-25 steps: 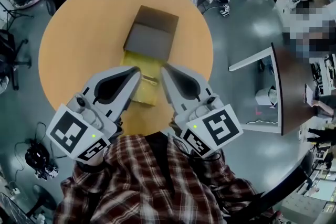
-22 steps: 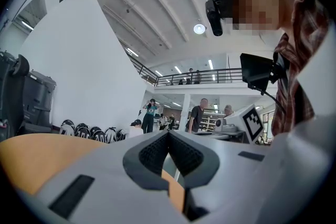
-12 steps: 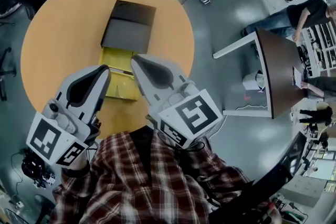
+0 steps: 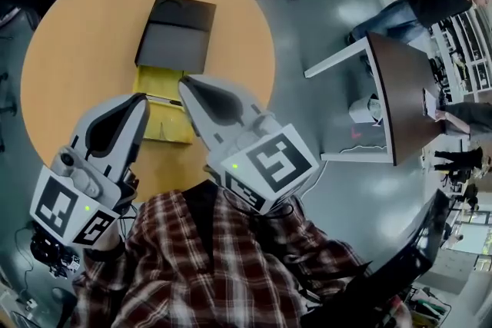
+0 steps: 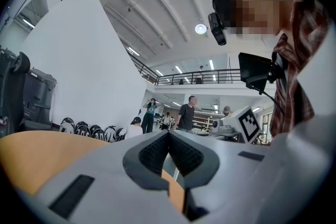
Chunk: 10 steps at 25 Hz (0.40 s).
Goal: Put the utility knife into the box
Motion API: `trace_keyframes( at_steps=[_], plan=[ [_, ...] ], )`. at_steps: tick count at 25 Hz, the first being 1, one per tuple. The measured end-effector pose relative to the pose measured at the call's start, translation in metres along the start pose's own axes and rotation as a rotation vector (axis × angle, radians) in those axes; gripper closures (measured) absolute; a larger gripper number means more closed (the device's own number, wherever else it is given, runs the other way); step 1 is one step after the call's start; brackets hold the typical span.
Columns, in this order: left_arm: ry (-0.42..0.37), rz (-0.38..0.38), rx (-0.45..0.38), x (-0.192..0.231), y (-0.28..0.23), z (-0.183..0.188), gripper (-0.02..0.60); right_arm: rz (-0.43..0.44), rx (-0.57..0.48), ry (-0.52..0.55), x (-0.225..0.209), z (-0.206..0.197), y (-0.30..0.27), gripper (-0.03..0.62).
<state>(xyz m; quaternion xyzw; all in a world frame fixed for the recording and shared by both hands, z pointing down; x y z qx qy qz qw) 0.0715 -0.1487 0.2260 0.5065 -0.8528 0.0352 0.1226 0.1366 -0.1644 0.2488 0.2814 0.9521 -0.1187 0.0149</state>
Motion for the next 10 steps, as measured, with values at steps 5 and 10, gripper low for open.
trace_keyframes(
  at_steps=[5,10],
  plan=[
    [0.010,0.008,0.002,0.006,0.003,-0.001,0.571,0.004,0.001,-0.001,0.000,-0.001,-0.007,0.582],
    [0.019,0.018,0.007,0.011,0.004,-0.002,0.571,0.020,0.009,-0.008,0.002,-0.001,-0.014,0.582]
  ],
)
Point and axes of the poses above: the fingertips, and each gripper's own axes: y backward along the fingers, x to its left, z out of its top, the point moved 1 cm from there along y, backward along the fingers, and after that the axes turned 6 degrees about -z, right-handed, at the moved point
